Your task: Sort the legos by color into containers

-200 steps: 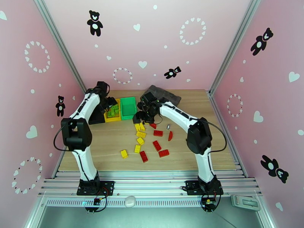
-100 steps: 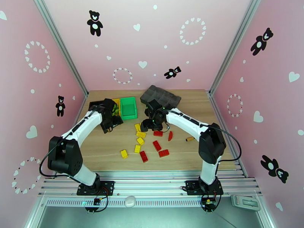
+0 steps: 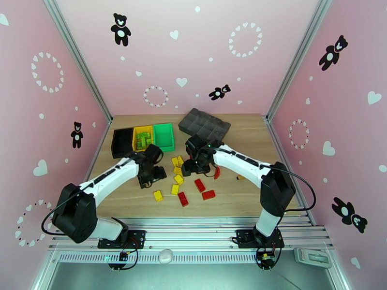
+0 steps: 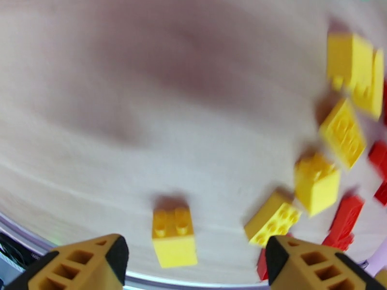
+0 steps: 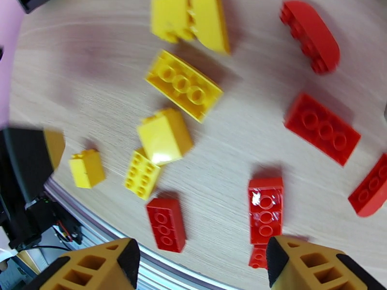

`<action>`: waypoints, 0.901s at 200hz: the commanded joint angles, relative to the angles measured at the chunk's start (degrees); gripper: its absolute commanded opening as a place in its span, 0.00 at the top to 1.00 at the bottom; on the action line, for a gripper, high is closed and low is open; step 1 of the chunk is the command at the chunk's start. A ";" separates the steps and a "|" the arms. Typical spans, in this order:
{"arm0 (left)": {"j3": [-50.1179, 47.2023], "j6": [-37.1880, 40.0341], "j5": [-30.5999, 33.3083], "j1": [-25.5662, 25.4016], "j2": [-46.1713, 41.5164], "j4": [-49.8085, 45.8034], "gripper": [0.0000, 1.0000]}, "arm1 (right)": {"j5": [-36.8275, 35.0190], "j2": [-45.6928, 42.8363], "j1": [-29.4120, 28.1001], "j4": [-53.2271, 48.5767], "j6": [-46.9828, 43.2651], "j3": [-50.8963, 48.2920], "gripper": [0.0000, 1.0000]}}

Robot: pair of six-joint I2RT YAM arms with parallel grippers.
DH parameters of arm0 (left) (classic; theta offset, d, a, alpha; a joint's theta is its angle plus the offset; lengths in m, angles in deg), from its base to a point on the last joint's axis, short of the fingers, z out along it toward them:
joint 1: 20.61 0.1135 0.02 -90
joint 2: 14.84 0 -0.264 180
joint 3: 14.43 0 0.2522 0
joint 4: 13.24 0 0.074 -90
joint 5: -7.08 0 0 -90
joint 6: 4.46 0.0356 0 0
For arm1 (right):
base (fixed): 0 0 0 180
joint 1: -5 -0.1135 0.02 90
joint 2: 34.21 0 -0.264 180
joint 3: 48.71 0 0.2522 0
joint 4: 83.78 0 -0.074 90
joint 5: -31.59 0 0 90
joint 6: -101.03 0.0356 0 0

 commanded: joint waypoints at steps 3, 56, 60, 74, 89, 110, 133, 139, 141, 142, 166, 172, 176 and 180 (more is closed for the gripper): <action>-3.09 -4.77 0.29 -3.66 -2.14 0.58 0.23 | -1.55 -3.24 -1.31 0.33 1.42 -3.37 0.27; -8.07 -8.47 0.10 -7.82 -3.23 2.77 0.27 | -2.27 -5.53 -2.60 1.18 2.70 -7.72 0.27; -8.85 -8.47 0.19 -7.76 -3.05 2.99 0.27 | -2.27 -5.53 -2.57 1.30 2.74 -7.82 0.27; -8.52 -8.05 0.53 -7.84 -1.94 3.31 0.29 | -2.27 -5.65 -2.65 1.30 2.81 -7.91 0.27; -8.09 -7.69 1.05 -7.78 -0.53 3.53 0.32 | -2.09 -5.66 -2.73 1.30 2.76 -7.82 0.27; -8.64 -7.90 0.91 -7.76 1.00 5.18 0.34 | -2.00 -5.66 -2.82 1.15 2.74 -7.65 0.27; -8.84 -8.21 0.49 -7.78 2.71 6.75 0.39 | -2.00 -5.82 -2.80 1.12 2.63 -7.56 0.27; -8.72 -8.14 0.53 -7.82 3.15 6.96 0.40 | -2.02 -5.74 -2.82 1.09 2.64 -7.56 0.27; -8.70 -8.15 0.63 -7.80 3.23 7.00 0.40 | -2.01 -5.78 -2.82 1.06 2.63 -7.52 0.27; -8.65 -8.18 0.68 -7.81 3.33 7.01 0.40 | -2.00 -5.76 -2.82 1.10 2.67 -7.49 0.27; -8.07 -7.58 1.16 -7.48 4.56 6.97 0.45 | -1.55 -5.62 -2.80 1.52 2.26 -7.12 0.27; -8.03 -7.36 1.16 -7.35 4.83 6.94 0.47 | -1.13 -5.60 -2.80 1.93 2.17 -7.12 0.27; -8.02 -7.26 1.16 -7.29 4.90 6.95 0.49 | -0.82 -5.61 -2.82 2.20 1.99 -7.08 0.27; -8.00 -7.08 1.23 -7.20 4.96 6.77 0.51 | -0.58 -5.50 -2.82 2.35 1.90 -7.05 0.27</action>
